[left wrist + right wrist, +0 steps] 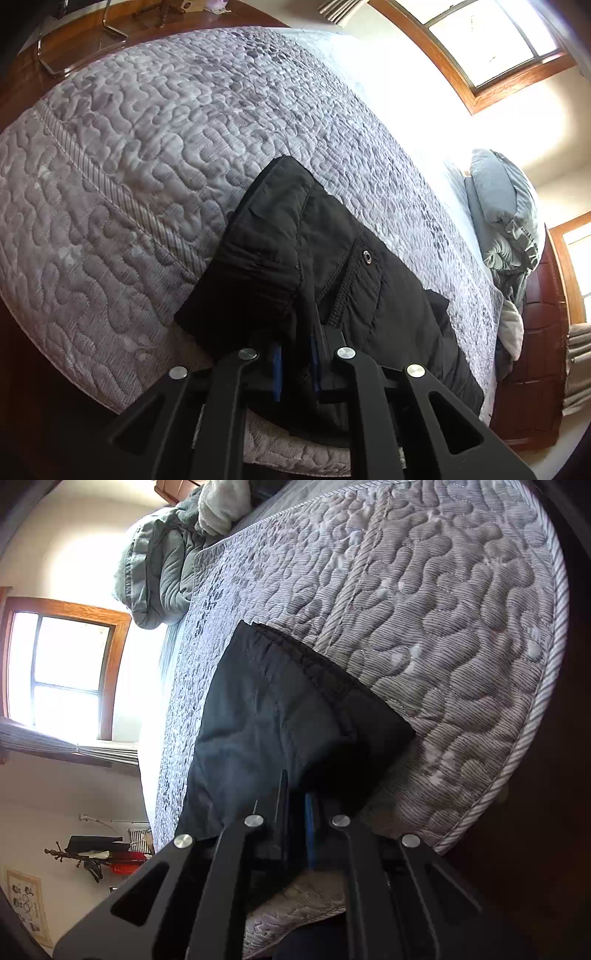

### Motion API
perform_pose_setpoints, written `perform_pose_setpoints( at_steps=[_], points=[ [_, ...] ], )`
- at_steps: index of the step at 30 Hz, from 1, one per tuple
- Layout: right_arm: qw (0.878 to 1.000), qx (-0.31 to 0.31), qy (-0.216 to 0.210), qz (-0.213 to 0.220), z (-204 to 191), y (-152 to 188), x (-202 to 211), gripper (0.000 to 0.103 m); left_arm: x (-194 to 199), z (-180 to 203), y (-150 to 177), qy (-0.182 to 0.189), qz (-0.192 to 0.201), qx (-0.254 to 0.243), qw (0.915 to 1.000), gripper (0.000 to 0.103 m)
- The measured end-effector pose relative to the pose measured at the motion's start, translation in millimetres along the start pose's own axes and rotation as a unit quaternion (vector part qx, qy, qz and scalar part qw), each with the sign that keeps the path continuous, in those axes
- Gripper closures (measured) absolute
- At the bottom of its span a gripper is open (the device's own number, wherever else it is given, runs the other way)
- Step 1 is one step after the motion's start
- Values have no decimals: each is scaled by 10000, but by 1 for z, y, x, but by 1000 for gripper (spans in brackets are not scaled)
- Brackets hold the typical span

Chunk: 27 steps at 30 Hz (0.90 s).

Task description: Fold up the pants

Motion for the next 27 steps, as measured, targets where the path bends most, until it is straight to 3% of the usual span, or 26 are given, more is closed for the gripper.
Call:
perform_pose_setpoints(
  at_steps=[12, 14, 16, 17, 18, 19, 21, 23, 27],
  points=[
    [9996, 16, 272, -70, 21, 4, -4, 97, -16, -24, 10, -81, -93, 111, 9999, 92],
    [9995, -51, 269, -131, 26, 5, -8, 92, -22, -28, 13, -99, -149, 138, 9997, 91],
    [9997, -213, 30, -110, 26, 5, 0, 81, -22, -28, 16, -134, -186, 88, 9997, 86],
    [9997, -242, -14, 17, 26, 3, 10, 74, -18, -26, 17, -117, -149, 21, 9998, 82],
    [9995, -230, 65, 206, 28, 0, 24, 61, -12, -25, 18, -140, -81, -37, 9999, 68],
    [9991, -227, 121, 350, 30, -4, 35, 56, -4, -24, 18, -215, 71, -74, 9997, 37],
    [9984, -355, -19, 430, 37, -6, 49, 51, 17, -26, 18, -362, 660, -131, 9971, 10],
    [9985, -393, -93, 377, 40, -5, 50, 47, 23, -25, 24, -380, 762, -204, 9962, 10],
    [9981, -438, -302, 299, 42, -1, 35, 47, 13, -25, 41, -402, 542, -227, 9975, 10]
  ],
)
Point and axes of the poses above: each gripper's, at about its wrist camera, not at the fingertips, and x roughly against the way its jaws point, z to its right, y to its underside, the point moved 8 cm from there along -x, roughly the way its jaws point, and after that the axes turned 7 degrees about x, right-handed, at the moved point
